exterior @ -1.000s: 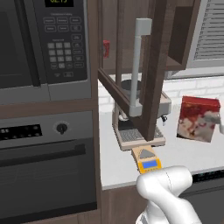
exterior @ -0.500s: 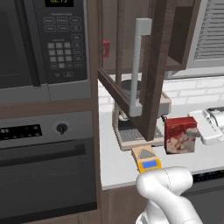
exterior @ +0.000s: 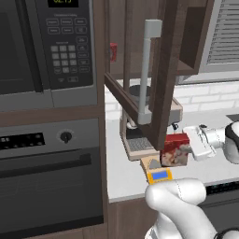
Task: Pick the cereal and place it on the digital scale for weighing, and close the cabinet.
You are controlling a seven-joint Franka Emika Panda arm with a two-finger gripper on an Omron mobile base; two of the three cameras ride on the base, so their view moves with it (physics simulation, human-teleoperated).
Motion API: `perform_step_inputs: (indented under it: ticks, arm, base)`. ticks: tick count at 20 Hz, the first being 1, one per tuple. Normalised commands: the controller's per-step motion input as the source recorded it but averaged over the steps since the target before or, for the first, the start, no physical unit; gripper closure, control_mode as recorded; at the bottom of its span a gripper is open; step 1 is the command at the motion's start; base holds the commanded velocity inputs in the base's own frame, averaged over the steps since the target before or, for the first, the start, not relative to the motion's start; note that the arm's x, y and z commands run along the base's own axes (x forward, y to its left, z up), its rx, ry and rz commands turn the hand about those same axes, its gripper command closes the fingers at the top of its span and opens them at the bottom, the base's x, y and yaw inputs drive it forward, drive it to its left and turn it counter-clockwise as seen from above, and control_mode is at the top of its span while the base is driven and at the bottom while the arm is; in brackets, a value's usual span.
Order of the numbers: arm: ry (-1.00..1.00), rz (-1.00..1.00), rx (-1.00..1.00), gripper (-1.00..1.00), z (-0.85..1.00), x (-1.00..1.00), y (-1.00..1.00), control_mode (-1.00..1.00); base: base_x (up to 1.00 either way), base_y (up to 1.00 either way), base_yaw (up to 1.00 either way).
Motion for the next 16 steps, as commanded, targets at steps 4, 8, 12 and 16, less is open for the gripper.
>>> perform_step_inputs:
  ticks: [4, 8, 12, 16]
  arm:
    - [0.06, 0.00, 0.00, 1.00, -0.23, 0.66, 0.00, -1.00]
    - [-0.02, 0.00, 0.00, 1.00, -0.32, 0.57, 0.16, -1.00]
    - [-0.03, 0.00, 0.00, 1.00, -0.48, 0.48, 0.32, -1.00]
    - [-0.01, 0.00, 0.00, 1.00, -0.46, 0.46, 0.15, -1.00]
  base:
    - [0.00, 0.00, 0.00]
    - [0.00, 0.00, 0.00]
    - [0.00, 0.00, 0.00]
    - [0.00, 0.00, 0.00]
